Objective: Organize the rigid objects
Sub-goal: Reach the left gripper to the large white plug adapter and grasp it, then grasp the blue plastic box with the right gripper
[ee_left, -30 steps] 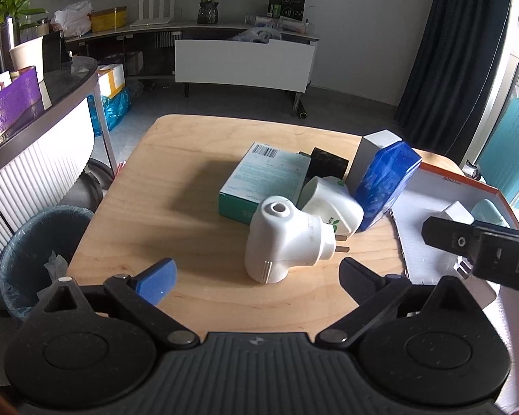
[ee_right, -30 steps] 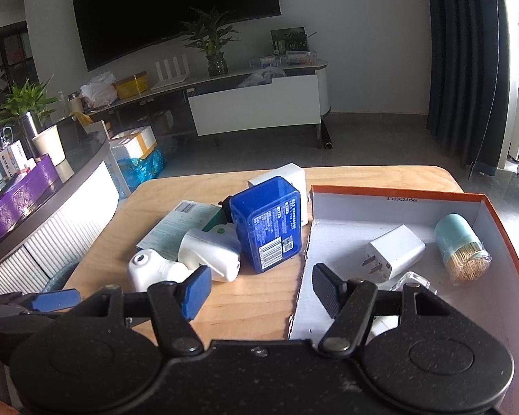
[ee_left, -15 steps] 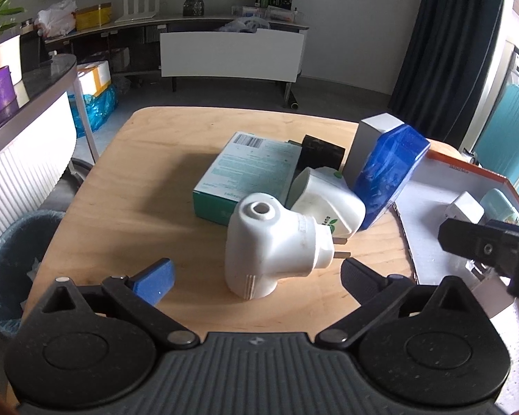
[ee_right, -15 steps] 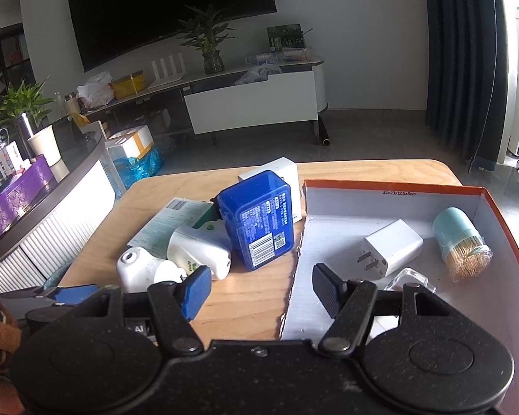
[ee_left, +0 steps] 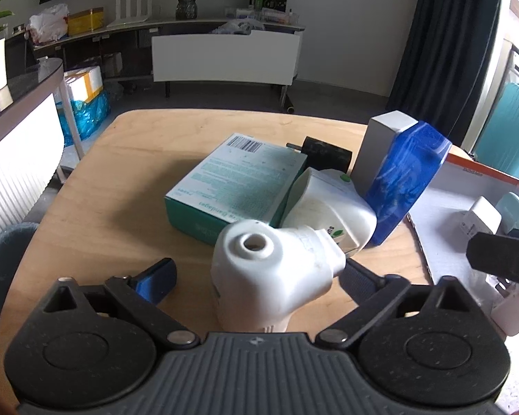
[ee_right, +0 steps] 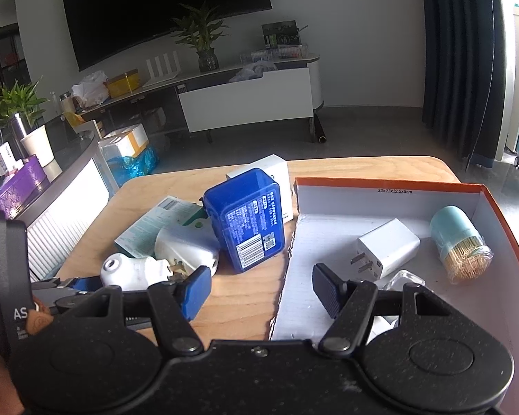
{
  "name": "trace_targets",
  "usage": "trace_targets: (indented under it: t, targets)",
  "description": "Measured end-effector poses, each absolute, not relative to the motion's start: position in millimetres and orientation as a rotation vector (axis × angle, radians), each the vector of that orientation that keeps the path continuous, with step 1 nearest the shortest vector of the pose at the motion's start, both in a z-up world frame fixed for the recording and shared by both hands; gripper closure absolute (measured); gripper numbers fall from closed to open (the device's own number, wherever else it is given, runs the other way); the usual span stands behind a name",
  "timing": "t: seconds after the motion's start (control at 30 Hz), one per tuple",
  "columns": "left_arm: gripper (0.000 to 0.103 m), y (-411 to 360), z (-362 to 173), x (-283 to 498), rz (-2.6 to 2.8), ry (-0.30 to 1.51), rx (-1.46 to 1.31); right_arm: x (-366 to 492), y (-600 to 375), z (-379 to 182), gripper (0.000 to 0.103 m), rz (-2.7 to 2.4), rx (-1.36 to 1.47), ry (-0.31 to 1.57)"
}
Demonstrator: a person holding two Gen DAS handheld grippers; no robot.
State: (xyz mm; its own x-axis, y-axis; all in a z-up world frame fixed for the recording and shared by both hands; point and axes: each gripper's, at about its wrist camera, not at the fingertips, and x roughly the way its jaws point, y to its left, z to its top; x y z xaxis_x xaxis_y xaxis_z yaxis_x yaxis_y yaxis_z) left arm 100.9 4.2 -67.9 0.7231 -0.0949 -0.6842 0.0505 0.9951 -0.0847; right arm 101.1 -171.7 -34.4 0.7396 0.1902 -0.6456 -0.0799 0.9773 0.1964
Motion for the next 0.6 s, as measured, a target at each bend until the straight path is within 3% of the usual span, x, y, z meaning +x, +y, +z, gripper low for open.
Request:
trace_targets:
  t: [0.07,0.47,0.6]
  targets:
    - [0.029,2.4,-66.9,98.0,-0.108,0.737,-0.046,102.1,-170.7,-35.4,0.025,0.150,0.158,0.728]
    - [0.032,22.3,-54.5,79.5,-0.108,0.706,-0.079,116.4,-153.9,-38.2,0.024,0.183,0.117,0.747]
    - [0.032,32.0,-49.8,75.8,-0.103,0.700,-0.092,129.3,-151.0,-35.2,0.015,0.191,0.110,0.728]
